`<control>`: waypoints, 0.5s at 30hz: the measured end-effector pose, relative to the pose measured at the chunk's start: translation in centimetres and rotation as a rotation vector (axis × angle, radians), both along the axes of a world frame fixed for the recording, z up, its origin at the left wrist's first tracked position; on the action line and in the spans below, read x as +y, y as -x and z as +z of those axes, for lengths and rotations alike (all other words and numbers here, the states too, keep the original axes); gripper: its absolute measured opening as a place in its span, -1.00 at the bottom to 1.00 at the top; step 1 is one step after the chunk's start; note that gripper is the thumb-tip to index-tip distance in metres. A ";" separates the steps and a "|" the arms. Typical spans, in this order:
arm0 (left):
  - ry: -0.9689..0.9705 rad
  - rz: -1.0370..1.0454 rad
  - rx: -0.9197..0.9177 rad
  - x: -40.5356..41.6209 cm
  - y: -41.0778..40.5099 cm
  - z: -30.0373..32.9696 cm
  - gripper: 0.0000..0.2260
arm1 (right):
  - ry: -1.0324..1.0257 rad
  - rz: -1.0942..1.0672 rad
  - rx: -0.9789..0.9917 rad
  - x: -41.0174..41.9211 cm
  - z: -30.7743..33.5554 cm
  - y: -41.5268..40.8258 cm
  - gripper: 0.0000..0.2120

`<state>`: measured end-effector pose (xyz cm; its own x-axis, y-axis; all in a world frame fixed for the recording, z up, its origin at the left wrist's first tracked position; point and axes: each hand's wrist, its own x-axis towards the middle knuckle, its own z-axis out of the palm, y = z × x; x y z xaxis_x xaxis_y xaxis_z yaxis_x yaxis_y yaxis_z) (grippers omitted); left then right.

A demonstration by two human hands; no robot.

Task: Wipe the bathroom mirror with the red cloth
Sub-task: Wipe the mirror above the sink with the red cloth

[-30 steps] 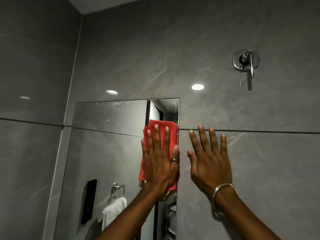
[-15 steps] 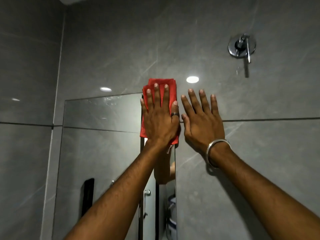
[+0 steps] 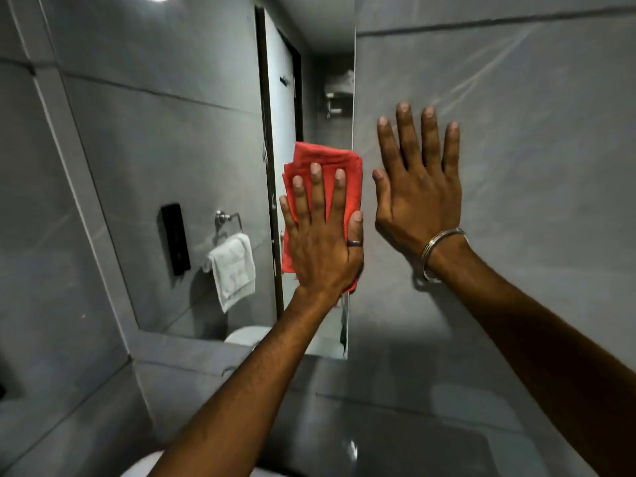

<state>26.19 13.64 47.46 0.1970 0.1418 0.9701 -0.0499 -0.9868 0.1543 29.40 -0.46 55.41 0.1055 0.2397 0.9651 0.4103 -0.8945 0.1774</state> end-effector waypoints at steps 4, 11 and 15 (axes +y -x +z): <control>0.021 -0.007 0.055 0.2 0.6 -9.6 -0.41 | 0.006 -0.006 0.045 0.2 -4.4 0.0 -0.37; -0.007 -0.013 0.115 -0.4 2.1 -21.4 -0.38 | -0.006 -0.017 0.049 0.6 -8.4 -0.2 -0.37; 0.038 -0.017 0.139 -0.3 2.4 -23.2 -0.41 | -0.008 -0.029 0.042 0.7 -8.8 -0.3 -0.36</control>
